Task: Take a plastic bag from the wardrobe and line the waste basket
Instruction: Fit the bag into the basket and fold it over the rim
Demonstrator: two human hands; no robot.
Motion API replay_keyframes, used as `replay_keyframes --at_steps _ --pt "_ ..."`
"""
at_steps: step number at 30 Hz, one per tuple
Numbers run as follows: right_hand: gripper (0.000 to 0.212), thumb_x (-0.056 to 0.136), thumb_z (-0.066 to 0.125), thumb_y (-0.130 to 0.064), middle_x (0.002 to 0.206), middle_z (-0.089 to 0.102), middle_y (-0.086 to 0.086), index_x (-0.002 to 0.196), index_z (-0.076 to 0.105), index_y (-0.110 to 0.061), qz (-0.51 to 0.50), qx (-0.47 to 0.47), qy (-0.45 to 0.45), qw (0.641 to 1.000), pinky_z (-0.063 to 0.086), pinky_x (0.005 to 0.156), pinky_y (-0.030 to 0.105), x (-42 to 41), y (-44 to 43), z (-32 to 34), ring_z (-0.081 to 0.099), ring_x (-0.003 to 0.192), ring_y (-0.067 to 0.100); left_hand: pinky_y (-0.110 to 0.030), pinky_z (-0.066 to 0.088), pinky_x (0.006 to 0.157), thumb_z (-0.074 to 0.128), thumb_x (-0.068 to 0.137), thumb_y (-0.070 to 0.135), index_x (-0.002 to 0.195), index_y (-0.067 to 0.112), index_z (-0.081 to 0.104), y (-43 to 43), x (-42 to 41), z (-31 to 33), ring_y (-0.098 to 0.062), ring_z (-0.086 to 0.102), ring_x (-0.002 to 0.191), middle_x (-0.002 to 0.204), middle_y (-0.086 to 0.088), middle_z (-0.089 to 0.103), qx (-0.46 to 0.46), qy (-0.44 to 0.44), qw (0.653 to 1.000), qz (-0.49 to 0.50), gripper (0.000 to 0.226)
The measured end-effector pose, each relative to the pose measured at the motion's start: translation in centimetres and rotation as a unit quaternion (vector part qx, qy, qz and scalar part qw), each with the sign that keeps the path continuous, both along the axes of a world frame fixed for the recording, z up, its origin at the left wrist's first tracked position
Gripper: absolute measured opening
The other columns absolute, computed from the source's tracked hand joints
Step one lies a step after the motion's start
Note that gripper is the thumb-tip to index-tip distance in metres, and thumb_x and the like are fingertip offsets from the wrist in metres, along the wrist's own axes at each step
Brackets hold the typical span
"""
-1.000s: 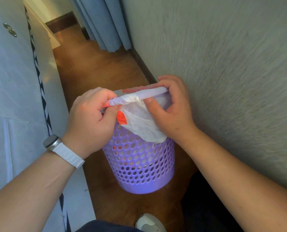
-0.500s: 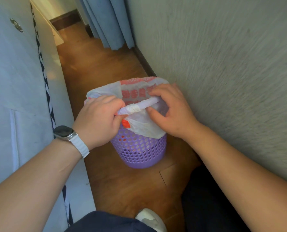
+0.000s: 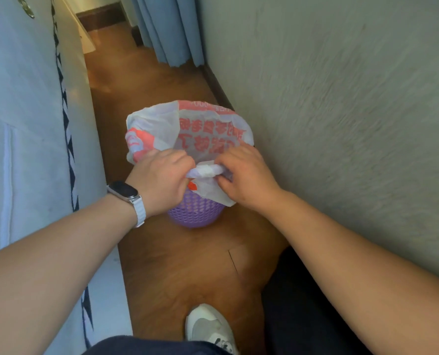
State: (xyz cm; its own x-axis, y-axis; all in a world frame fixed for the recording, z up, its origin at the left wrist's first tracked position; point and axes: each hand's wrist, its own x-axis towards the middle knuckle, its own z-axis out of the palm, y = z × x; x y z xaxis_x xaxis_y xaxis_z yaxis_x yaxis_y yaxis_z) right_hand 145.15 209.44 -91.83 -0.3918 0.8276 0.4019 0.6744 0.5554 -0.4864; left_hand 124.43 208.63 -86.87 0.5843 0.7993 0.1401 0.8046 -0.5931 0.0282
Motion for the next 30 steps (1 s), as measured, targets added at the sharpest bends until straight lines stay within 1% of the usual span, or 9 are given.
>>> replay_keyframes --at_steps 4,8,13,18,21,24,26,28,30 --pt "0.006 0.077 0.057 -0.017 0.074 0.057 0.005 0.076 0.059 -0.012 0.014 0.013 -0.042 0.999 0.037 0.073 0.036 0.0 -0.8 -0.8 0.052 0.074 0.028 -0.036 0.046 0.052 0.06 0.079 0.018 0.078 0.012 0.06 -1.3 0.1 -0.9 -0.029 0.058 0.062 0.072 -0.007 0.062 -0.024 0.007 1.0 -0.009 0.006" --pt "0.007 0.072 0.064 -0.012 0.075 0.057 0.006 0.077 0.059 -0.01 0.017 0.012 -0.093 0.995 0.038 0.076 0.037 -0.1 -1.7 -1.3 0.054 0.076 0.03 -0.038 0.049 0.052 0.045 0.079 0.027 0.08 0.013 0.064 -1.9 -0.3 -0.9 -0.028 0.06 0.065 0.074 -0.004 0.064 -0.031 0.03 0.999 -0.015 0.023" --pt "0.009 0.07 0.067 -0.01 0.076 0.058 0.007 0.079 0.063 -0.009 0.036 -0.004 -0.125 0.991 0.041 0.08 0.039 -0.3 -1.6 -2.0 0.055 0.078 0.03 -0.033 0.055 0.067 0.061 0.087 0.03 0.103 0.021 0.069 -3.1 -0.9 -2.1 -0.02 0.066 0.083 0.094 0.002 0.072 -0.101 0.018 0.995 0.011 0.02" --pt "0.011 0.078 0.07 -0.017 0.086 0.064 0.007 0.086 0.066 -0.011 0.062 -0.046 -0.155 0.985 0.046 0.092 0.045 -0.8 -2.4 -1.7 0.058 0.086 0.029 -0.031 0.052 0.07 0.057 0.09 0.032 0.109 0.022 0.069 -4.1 -1.2 -2.3 -0.02 0.066 0.085 0.098 0.002 0.073 -0.135 0.004 0.99 0.038 0.025" --pt "0.014 0.079 0.065 -0.021 0.089 0.063 0.006 0.09 0.066 -0.013 0.059 -0.059 -0.165 0.983 0.038 0.102 0.045 -1.1 -3.0 -1.4 0.057 0.091 0.028 -0.029 0.047 0.074 0.057 0.09 0.032 0.109 0.023 0.068 -4.7 -1.2 -1.6 -0.02 0.065 0.089 0.101 0.002 0.072 -0.151 -0.006 0.986 0.064 0.023" --pt "0.027 0.078 0.063 -0.029 0.102 0.062 0.002 0.103 0.065 -0.017 0.045 -0.091 -0.17 0.98 0.027 0.113 0.044 -1.7 -4.2 -0.6 0.054 0.104 0.024 -0.028 0.046 0.077 0.058 0.09 0.032 0.111 0.024 0.067 -4.9 -1.4 -0.3 -0.018 0.064 0.093 0.105 0.004 0.071 -0.148 -0.031 0.984 0.095 0.025" --pt "0.035 0.077 0.064 -0.029 0.107 0.063 0.003 0.108 0.064 -0.015 0.031 -0.114 -0.154 0.981 0.033 0.109 0.042 -2.0 -5.0 0.8 0.054 0.105 0.024 -0.032 0.048 0.079 0.057 0.089 0.031 0.115 0.024 0.066 -4.9 -1.6 0.7 -0.02 0.064 0.096 0.108 0.004 0.071 -0.143 -0.042 0.981 0.125 0.028" --pt "0.036 0.077 0.065 -0.028 0.104 0.064 0.005 0.11 0.065 -0.013 0.017 -0.143 -0.138 0.98 0.044 0.096 0.039 -2.1 -5.8 3.3 0.058 0.101 0.027 -0.035 0.048 0.079 0.055 0.088 0.031 0.115 0.025 0.066 -5.2 -1.5 2.7 -0.023 0.064 0.099 0.109 0.004 0.07 -0.139 -0.053 0.977 0.154 0.03" --pt "0.037 0.079 0.064 -0.029 0.103 0.066 0.006 0.112 0.065 -0.012 0.005 -0.158 -0.132 0.979 0.05 0.087 0.04 -2.2 -6.4 6.4 0.06 0.099 0.026 -0.037 0.048 0.078 0.051 0.085 0.031 0.111 0.023 0.067 -6.0 -1.7 5.4 -0.025 0.063 0.098 0.107 0.003 0.07 -0.124 -0.058 0.975 0.174 0.031"
